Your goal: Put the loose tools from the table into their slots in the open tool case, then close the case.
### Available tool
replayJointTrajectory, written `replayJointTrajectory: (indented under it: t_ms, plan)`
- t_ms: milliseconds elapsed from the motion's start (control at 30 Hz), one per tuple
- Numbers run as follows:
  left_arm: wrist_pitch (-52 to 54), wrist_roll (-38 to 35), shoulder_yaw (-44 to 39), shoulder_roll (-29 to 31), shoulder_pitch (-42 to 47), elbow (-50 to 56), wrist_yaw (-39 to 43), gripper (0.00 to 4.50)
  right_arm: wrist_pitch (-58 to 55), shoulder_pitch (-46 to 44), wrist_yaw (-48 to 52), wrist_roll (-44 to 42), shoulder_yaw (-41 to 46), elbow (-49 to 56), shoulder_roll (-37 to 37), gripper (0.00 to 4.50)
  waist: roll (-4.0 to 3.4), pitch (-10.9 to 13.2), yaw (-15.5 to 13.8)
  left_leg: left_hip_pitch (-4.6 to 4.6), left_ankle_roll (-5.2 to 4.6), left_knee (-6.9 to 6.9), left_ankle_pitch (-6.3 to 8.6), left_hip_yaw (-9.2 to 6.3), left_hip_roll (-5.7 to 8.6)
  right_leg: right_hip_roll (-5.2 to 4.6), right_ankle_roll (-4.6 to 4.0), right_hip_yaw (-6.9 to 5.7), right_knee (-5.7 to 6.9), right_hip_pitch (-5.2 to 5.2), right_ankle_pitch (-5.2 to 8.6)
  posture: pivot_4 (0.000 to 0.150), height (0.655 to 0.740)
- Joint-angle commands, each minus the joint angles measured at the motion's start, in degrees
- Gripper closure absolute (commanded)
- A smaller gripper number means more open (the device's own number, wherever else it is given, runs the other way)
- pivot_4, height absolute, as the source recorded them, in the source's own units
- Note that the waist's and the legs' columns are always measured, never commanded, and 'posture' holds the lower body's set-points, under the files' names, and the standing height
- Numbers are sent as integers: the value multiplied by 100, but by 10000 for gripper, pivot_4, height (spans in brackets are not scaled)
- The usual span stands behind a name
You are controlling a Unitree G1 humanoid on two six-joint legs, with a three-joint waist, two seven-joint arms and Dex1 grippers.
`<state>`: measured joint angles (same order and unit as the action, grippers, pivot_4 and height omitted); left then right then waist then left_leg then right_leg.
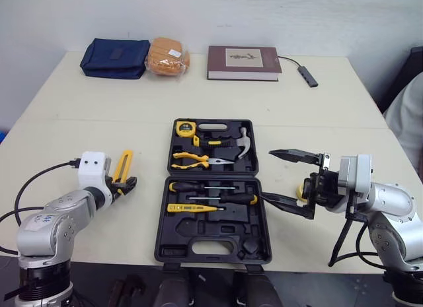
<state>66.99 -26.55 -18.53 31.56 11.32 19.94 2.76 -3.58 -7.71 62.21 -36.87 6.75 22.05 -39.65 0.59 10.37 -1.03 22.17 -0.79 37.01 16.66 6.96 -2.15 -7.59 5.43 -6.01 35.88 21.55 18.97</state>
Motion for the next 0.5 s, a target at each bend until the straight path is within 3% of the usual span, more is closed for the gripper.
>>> replayJointTrajectory:
  t_ms: [33, 133, 233, 333, 500]
  plan:
    - [141, 112, 138, -74, -86, -262, 106, 9817, 35, 8, -40, 13, 98, 185, 17, 0, -7, -4, -23, 0, 0, 0, 0, 0, 0, 0, 0, 0, 0, 0, 0, 1500, 7400]
    - [175, 140, 114, -110, -98, -303, 176, 24256, 6, 14, -54, 121, 66, 251, -33, 0, -8, -4, -32, 1, 0, -1, 0, 1, 0, 0, 0, 1, -3, 0, 0, 1500, 7400]
    - [139, 170, 58, -148, -116, -334, 233, 33545, 4, -24, -45, 154, 72, 269, -39, 0, -8, -5, -32, 1, -1, -1, 1, 2, 0, -1, 0, 1, -5, 0, 0, 1500, 7400]
    - [-96, 212, 56, -158, -123, -337, 366, 33490, -11, 3, -15, 157, 111, 259, -74, 0, -9, -5, -32, 1, -1, -1, 1, 3, 1, -1, 0, 1, -4, -1, 0, 1500, 7400]
    - [-1589, 345, 210, 0, -132, -185, 1158, 33490, 62, 132, 118, 222, 227, 172, -183, 0, -9, -5, -67, 3, -1, -1, 1, 1, 1, -3, 0, -2, -6, 0, 0, 1500, 7400]
